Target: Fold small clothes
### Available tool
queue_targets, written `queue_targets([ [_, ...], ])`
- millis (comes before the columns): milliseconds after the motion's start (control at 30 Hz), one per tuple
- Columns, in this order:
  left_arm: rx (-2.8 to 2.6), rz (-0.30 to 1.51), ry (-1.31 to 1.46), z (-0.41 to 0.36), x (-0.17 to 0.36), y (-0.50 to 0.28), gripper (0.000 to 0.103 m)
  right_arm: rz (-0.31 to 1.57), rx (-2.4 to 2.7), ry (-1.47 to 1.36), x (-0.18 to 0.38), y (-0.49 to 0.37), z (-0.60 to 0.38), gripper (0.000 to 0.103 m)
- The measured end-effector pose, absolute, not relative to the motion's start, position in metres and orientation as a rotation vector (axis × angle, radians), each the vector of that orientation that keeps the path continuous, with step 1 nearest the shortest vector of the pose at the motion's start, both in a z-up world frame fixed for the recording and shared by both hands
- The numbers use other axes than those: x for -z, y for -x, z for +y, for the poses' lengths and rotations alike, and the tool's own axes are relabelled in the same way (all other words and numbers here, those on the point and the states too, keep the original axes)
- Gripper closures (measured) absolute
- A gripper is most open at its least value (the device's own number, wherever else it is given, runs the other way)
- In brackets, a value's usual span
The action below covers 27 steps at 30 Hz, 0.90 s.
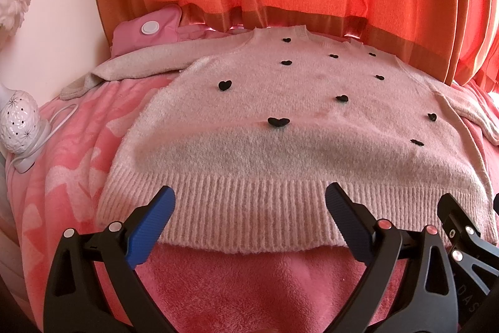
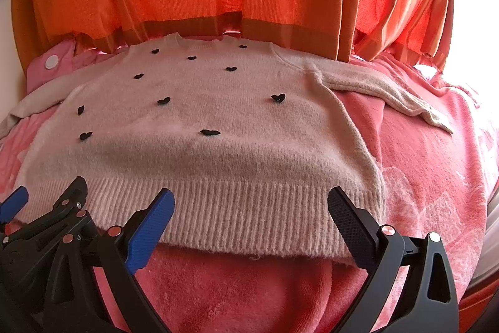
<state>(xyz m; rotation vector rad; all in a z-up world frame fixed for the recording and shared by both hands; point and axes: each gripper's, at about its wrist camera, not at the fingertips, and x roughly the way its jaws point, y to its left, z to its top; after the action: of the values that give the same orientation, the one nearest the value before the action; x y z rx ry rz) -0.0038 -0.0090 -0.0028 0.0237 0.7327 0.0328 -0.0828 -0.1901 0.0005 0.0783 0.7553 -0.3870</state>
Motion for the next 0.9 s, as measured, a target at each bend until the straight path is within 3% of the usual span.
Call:
queue_targets([
  [900,-0.059,0.758,-0.039,-0.0025,0.0067,0.0087,0.008,0.795,0.361,-0.093,0.0063,0.0782,-0.1909,0.005],
])
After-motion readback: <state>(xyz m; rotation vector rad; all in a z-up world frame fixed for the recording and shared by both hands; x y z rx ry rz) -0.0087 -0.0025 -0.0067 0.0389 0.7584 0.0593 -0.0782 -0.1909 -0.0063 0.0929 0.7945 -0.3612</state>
